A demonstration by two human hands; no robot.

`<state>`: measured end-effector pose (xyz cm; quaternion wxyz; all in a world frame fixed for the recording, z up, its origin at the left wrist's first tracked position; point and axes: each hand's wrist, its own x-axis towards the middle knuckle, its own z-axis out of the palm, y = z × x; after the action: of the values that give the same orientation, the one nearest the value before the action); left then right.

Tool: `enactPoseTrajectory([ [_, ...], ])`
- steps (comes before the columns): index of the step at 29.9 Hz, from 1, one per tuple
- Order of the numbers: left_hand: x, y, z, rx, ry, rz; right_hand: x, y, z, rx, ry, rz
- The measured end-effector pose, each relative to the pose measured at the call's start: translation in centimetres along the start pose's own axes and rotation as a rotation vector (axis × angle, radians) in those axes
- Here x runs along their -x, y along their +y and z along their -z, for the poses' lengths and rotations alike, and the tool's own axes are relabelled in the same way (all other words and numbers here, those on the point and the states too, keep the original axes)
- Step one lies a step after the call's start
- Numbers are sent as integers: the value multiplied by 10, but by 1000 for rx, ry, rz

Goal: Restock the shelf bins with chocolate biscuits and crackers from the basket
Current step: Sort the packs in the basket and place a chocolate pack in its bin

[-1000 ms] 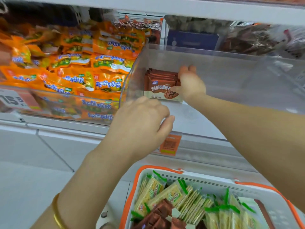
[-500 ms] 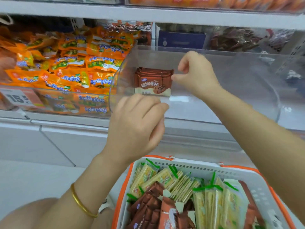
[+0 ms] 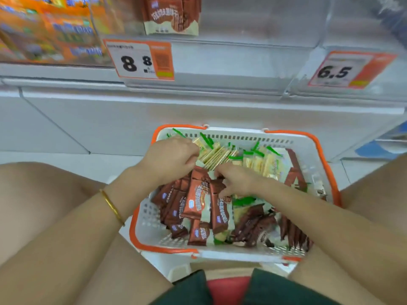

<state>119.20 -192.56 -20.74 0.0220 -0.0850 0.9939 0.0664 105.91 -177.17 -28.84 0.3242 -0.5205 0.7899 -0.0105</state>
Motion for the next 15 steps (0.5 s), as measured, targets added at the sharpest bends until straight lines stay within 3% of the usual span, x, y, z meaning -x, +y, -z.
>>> enactPoseTrajectory([
  [9,-3,1,-1,79,-21,-4,-2,8,-7,39,67,-42],
  [15,-6,6,-2,101,-35,-19,-1,7,-15,123,66,30],
])
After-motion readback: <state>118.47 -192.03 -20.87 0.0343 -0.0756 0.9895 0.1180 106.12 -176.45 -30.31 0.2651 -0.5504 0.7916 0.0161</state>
